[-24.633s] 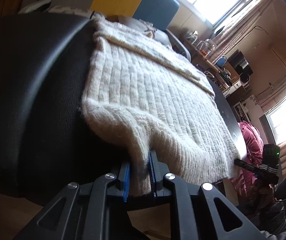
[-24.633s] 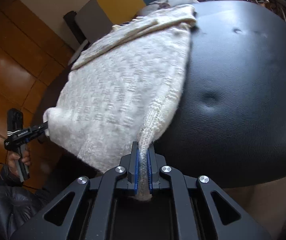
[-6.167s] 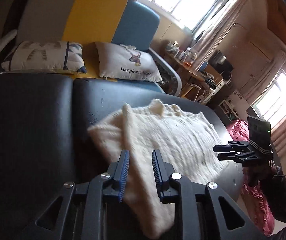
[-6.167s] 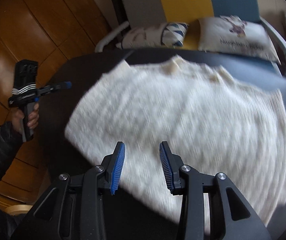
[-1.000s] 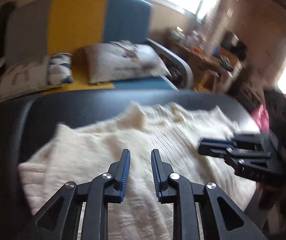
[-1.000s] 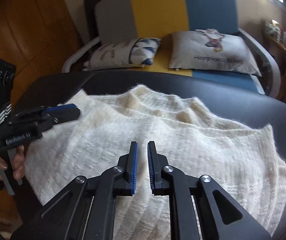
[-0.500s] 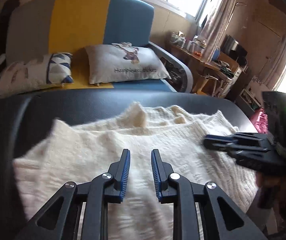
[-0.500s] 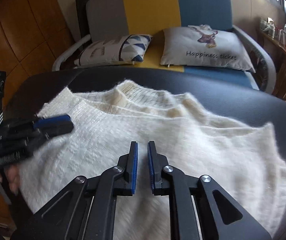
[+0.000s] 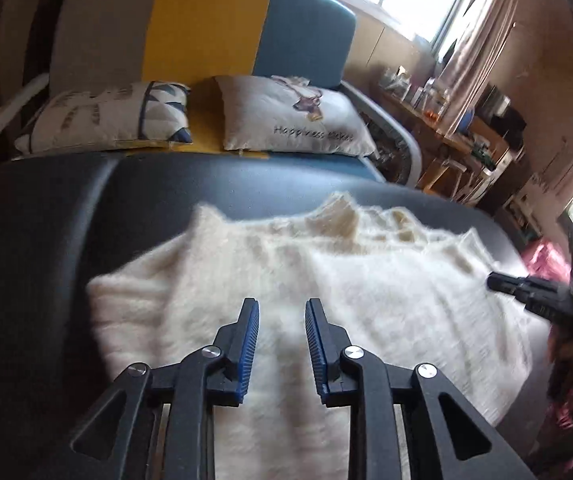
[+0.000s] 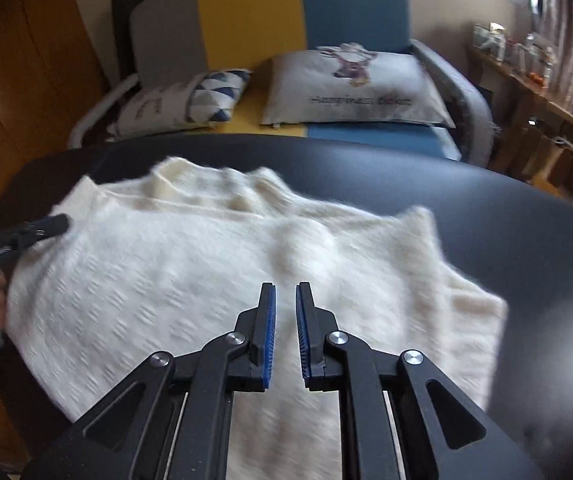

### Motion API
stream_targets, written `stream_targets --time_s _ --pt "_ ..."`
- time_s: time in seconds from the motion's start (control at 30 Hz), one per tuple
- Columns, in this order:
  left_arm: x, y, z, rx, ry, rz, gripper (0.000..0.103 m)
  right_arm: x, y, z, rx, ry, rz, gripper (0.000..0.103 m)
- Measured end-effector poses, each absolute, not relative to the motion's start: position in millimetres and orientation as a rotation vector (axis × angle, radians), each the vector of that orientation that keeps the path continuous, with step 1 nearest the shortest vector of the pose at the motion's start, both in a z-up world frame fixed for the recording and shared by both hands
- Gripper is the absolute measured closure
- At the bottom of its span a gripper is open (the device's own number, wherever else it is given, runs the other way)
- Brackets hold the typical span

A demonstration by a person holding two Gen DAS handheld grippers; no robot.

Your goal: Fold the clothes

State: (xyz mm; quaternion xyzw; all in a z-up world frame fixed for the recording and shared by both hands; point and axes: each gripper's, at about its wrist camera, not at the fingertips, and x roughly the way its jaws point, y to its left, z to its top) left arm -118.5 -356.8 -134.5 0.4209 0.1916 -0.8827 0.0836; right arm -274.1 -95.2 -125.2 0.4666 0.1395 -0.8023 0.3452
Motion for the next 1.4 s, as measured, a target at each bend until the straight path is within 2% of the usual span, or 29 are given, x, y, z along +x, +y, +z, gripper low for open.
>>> stream_targets --time_s 0.13,0.23,0.27,0.4,0.47,0.5,0.57,0.67,0.8,0.9,1.07,1.23,1.4 --pt "-107.9 -358.8 -145.2 1.263 0.562 -2.634 0.079 -293.7 -70.4 -143.6 1.276 0.420 -2.188 0.089" --pt "-107.7 -358.2 -141.9 1.269 0.568 -2.623 0.079 -301.1 -50.5 -140.2 1.319 0.250 -2.169 0.089" --pt "-107.6 -358.0 -140.8 1.271 0.570 -2.620 0.079 -298.9 -46.5 -134.5 1.305 0.230 -2.171 0.085" --pt "-96.3 -356.1 -128.1 1.221 0.570 -2.629 0.079 -284.3 -32.9 -111.9 1.238 0.192 -2.152 0.085" --pt "-92.3 -354.8 -127.8 1.238 0.547 -2.603 0.079 -278.9 -29.8 -115.4 1.267 0.220 -2.146 0.071" --pt "-88.9 -355.8 -128.4 1.246 0.573 -2.591 0.079 -280.2 -28.5 -124.6 1.319 0.241 -2.150 0.068" --pt "-82.0 -357.8 -129.4 1.261 0.625 -2.565 0.079 -282.8 -23.5 -138.6 1.393 0.236 -2.155 0.068" --pt "-59.2 -358.4 -119.6 1.238 0.675 -2.565 0.079 -269.3 -6.1 -120.6 1.322 0.136 -2.181 0.068" --pt "-16.7 -355.7 -112.8 1.243 0.682 -2.602 0.079 -228.1 6.6 -103.4 1.248 0.202 -2.127 0.068" --pt "19.1 -356.1 -115.0 1.258 0.692 -2.622 0.075 -205.6 17.3 -110.8 1.258 0.204 -2.094 0.062" --pt "65.1 -354.1 -129.6 1.283 0.738 -2.616 0.072 -197.4 32.8 -138.5 1.347 0.129 -2.087 0.061" --pt "67.0 -355.4 -126.8 1.231 0.737 -2.682 0.068 -201.9 39.6 -149.9 1.390 0.014 -2.070 0.056" --pt "40.6 -360.5 -134.0 1.268 0.782 -2.735 0.066 -198.1 28.6 -144.3 1.422 0.117 -2.086 0.055"
